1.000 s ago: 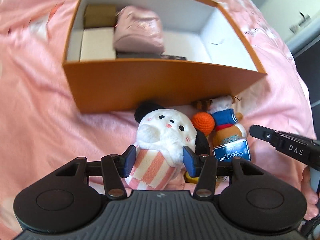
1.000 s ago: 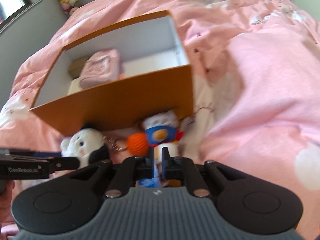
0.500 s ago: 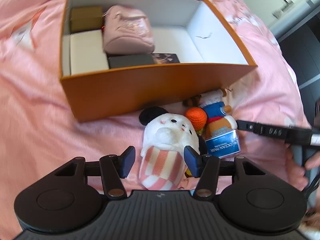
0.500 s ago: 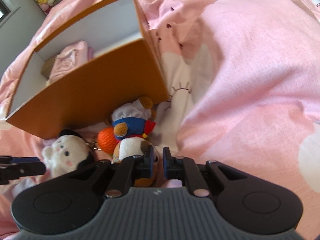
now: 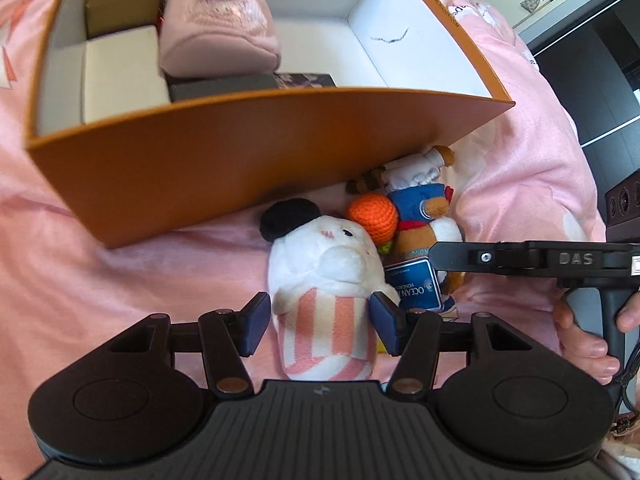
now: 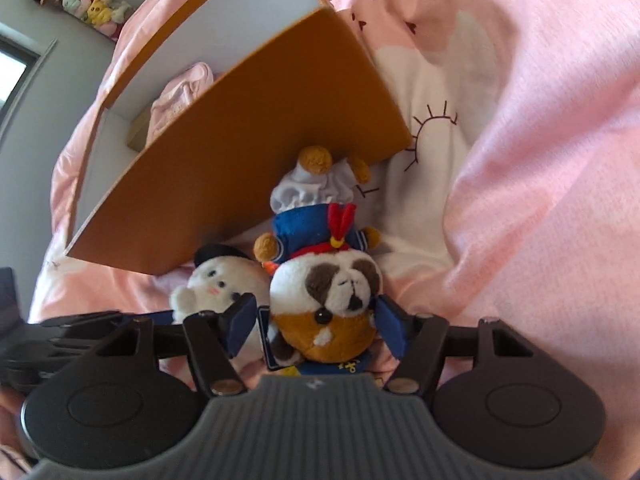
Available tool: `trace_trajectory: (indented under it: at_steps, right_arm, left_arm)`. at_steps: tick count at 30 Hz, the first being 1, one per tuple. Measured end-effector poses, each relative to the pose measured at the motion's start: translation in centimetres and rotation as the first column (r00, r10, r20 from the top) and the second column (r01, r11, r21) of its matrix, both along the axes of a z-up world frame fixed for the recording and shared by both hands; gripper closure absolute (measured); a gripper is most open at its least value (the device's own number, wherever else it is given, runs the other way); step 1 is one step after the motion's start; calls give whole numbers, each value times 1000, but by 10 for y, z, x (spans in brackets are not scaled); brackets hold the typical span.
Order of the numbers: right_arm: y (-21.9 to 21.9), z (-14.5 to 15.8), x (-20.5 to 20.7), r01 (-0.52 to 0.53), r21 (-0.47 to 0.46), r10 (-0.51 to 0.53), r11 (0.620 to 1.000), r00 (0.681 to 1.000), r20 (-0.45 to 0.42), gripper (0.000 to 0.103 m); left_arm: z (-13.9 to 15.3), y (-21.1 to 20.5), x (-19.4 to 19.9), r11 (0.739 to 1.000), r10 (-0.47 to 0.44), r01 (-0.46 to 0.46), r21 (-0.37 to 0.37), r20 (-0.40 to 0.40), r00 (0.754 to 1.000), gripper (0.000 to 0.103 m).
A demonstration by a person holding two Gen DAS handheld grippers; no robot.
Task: Organize objects
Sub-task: 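Grasp the white striped plush with the left gripper while the right gripper grasps the brown dog plush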
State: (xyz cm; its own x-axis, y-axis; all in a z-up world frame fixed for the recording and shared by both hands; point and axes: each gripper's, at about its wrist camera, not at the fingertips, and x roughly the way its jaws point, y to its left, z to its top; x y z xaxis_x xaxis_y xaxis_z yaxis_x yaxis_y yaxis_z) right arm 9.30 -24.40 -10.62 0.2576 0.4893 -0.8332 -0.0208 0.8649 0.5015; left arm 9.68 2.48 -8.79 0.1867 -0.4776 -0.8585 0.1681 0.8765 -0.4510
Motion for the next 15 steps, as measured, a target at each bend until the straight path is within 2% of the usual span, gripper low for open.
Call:
trace_trajectory:
  at_steps: [5,9,12,15]
  right_arm:
    - [-17,7,5,43,70,-42,997,999,-13,37]
    - [-30,11,8,106,48,-105,993,994,-5,56]
    - [-33,3,10,114,31,-113,993,993,-27,56]
    - [-33,-7,14,122,95,-116,988,991,-68,53]
  left_arm:
    - [-7,-7,4,1000,1,-1,-20,-19,1000,35]
    - [-5,-7,4,1000,11,-11,-19,-24,1000,37]
    - [-6,-5,2,999,27,-27,-17,-31,999,37]
    - [-8,-5,0,999,36,-36,-7,-28,999,38]
